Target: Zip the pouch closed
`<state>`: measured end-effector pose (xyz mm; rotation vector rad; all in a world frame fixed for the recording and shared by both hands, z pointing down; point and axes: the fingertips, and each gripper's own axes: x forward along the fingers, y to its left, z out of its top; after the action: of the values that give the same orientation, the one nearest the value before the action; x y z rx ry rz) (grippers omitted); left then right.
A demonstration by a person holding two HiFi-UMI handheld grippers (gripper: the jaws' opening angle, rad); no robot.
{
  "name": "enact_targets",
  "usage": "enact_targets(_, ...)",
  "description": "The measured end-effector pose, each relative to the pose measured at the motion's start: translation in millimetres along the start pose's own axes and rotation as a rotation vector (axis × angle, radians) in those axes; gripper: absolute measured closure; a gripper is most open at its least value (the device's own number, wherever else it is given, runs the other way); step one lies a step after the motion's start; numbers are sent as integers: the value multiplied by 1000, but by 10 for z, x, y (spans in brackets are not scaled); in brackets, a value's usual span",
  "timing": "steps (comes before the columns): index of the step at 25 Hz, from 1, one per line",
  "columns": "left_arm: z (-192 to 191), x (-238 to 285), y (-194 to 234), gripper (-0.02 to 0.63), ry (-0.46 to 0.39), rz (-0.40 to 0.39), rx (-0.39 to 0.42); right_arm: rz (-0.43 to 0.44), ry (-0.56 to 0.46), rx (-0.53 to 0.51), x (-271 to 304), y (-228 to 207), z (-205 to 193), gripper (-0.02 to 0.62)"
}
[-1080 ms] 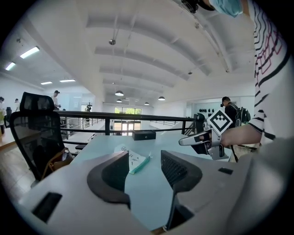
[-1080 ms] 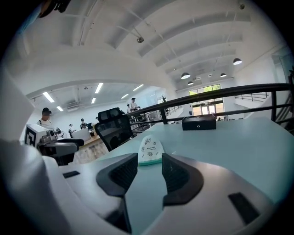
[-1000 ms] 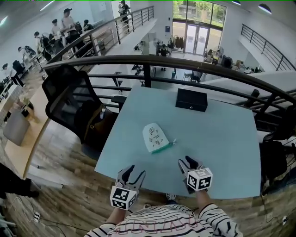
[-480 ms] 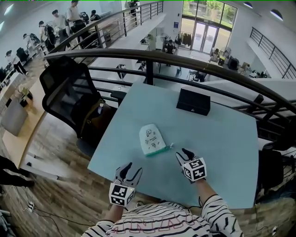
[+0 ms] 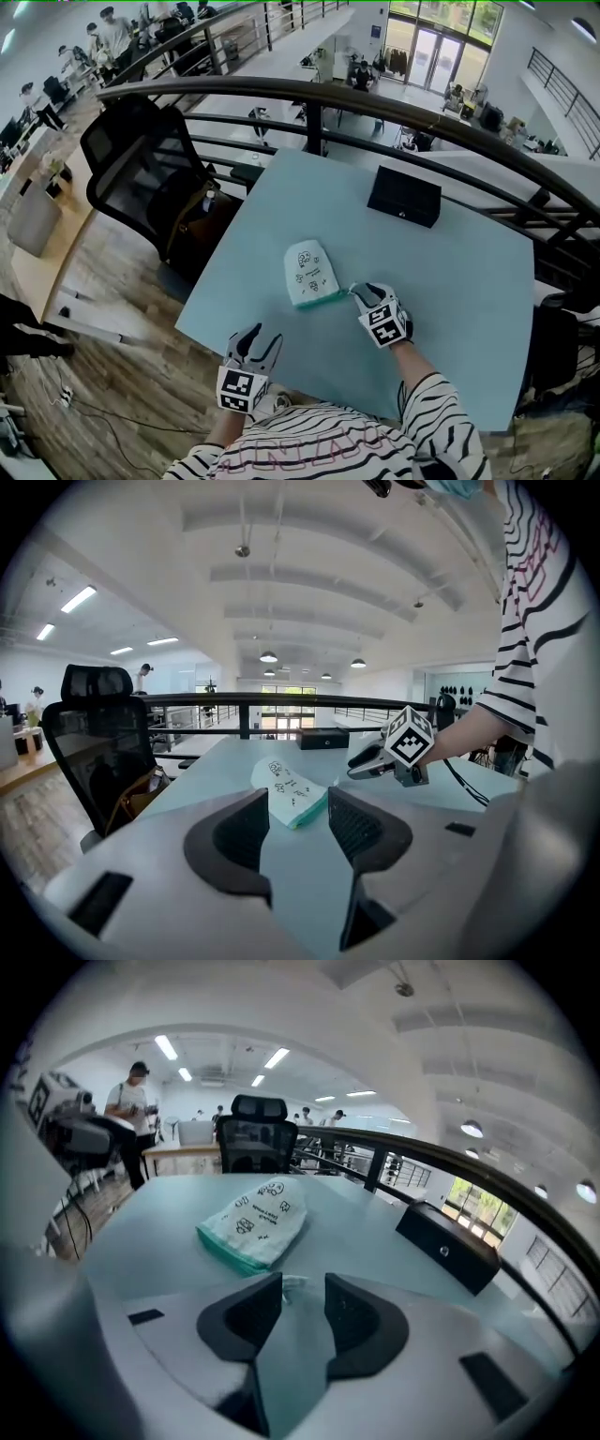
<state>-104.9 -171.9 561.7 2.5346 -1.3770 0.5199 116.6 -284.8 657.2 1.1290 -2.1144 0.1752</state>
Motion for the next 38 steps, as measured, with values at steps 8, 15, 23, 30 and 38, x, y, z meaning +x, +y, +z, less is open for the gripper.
enact_targets(8,-86,-17,33,410,44,50,-3,-30,140,-460,306,-32,-160,472)
enact_targets(15,-164,-60,45,410,71,64,-12,-14,150,-854,410,140,-151,473)
enact_targets(23,-193,-111,59,410,77,76,-28,106,180,-909,437,298,-244,546)
enact_targets(30,-238,-123,28,410,72,66,-34,245,185,-585,269,497,-255,558)
enact_targets(38,-231,-41,-70,410,75,4,12,395,118,-59,21,900,-8,560)
